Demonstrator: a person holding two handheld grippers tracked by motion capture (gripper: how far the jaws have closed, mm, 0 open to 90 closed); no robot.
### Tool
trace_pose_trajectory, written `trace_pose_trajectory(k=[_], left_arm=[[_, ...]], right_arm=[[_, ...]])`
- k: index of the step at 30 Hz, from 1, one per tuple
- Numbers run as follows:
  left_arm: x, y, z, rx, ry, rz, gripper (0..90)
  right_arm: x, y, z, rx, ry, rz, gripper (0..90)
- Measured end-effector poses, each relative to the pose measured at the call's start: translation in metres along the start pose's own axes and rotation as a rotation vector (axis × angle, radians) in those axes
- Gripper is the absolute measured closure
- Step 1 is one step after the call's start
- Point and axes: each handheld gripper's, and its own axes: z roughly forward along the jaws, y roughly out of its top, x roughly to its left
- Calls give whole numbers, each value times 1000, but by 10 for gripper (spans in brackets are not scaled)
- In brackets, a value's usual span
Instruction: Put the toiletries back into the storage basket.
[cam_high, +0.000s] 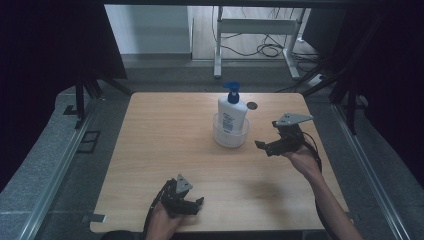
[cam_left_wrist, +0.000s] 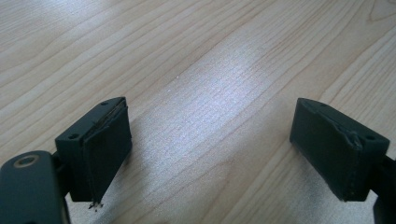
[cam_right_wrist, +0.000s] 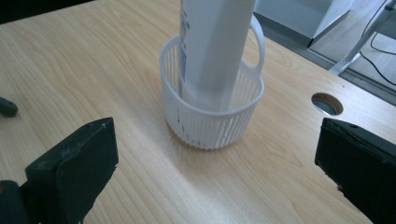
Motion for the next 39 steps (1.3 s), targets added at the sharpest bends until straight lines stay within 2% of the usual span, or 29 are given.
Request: trace_pose_trajectory(k=[9,18,39], left_arm=[[0,0,0,0,0,1,123],[0,0,0,0,0,0,122],[0,0,0,-1,2,-4,123]], right_arm=[[9,-21,-4,8,-6,27,0],[18,-45,-7,31,-10,23,0],[27,-110,-8,87,-7,87,5]])
